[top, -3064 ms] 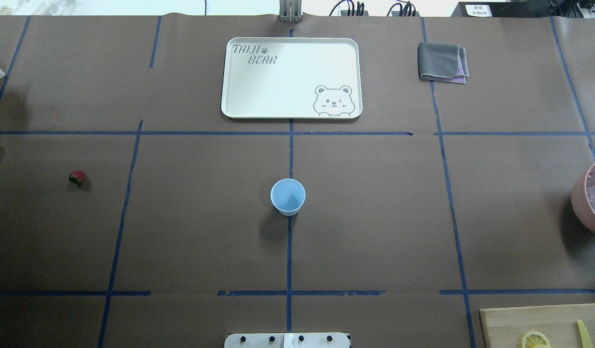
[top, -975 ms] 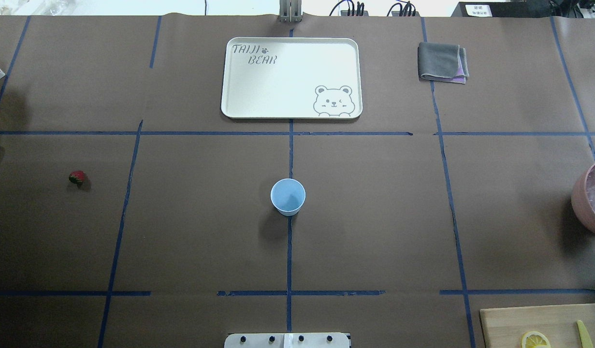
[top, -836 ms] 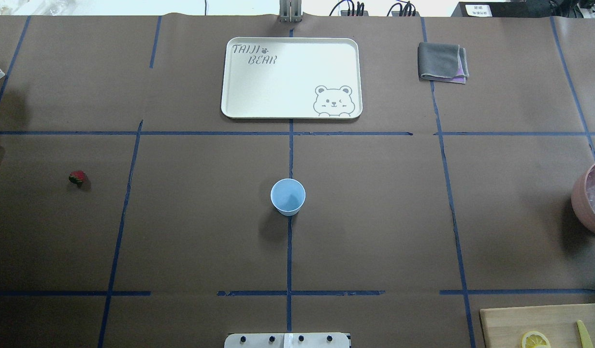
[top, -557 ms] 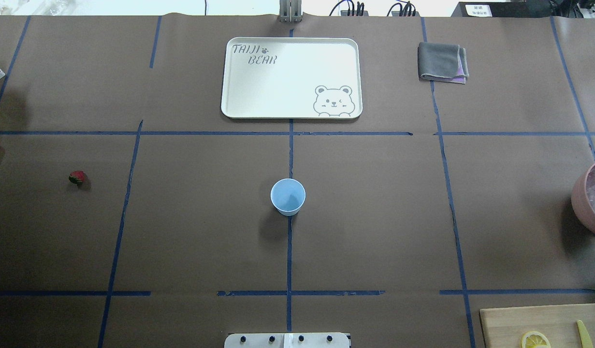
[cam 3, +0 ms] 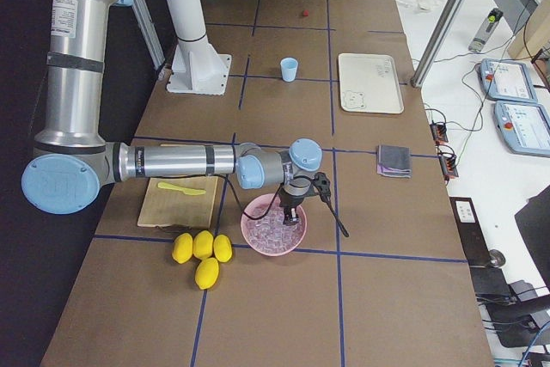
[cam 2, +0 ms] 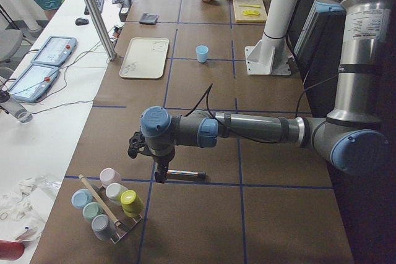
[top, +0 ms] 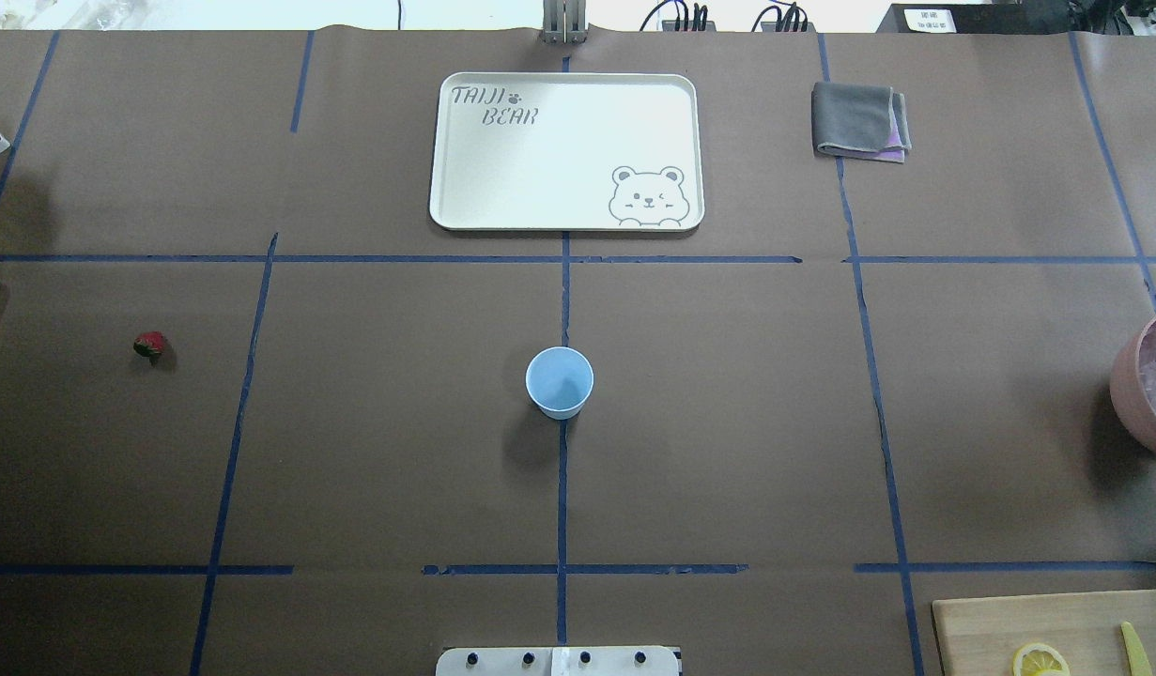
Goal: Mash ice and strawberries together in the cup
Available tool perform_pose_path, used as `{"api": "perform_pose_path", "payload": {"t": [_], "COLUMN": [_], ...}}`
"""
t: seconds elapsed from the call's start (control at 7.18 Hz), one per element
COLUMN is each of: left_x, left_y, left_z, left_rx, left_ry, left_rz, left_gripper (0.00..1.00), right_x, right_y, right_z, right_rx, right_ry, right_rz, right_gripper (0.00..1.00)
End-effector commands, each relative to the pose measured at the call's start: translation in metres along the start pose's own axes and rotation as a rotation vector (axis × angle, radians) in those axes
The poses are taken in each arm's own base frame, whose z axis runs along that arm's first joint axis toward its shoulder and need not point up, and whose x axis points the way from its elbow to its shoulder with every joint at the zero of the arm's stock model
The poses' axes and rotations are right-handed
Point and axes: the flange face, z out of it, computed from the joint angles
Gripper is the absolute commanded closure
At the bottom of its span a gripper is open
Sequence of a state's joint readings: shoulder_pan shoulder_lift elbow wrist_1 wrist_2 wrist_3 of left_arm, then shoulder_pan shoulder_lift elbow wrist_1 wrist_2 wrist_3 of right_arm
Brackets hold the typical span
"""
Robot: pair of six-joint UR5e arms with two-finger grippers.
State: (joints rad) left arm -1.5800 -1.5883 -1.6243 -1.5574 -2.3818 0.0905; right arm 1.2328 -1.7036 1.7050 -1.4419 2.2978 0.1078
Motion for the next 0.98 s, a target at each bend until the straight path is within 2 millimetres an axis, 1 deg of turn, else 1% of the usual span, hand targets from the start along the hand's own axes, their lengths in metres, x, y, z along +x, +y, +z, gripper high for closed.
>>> {"api": "perform_pose_path", "payload": {"t": [0.0, 0.42, 0.84], "left_x": [0.002, 0.0037, 0.0038], "left_y": [-0.0002, 0.0, 0.0001], "left_z": [-0.0019, -0.0035, -0.0045], "left_rx": [0.004, 0.007, 0.008], "left_ry": [0.0, 0.0, 0.001], "left_rz": [0.004, 0.007, 0.006], "left_gripper": [0.0, 0.0, 0.0], "right_x": [0.0001, 0.0057, 0.0051], "right_y": [0.0006, 0.0021, 0.002], "right_z": [0.0019, 0.0079, 0.0084], "right_rx": [-0.005, -0.016, -0.018], "right_ry": [-0.001, 0.001, 0.0], "right_rz": [0.002, 0.011, 0.011], "right_gripper": [0.37, 0.37, 0.38]}}
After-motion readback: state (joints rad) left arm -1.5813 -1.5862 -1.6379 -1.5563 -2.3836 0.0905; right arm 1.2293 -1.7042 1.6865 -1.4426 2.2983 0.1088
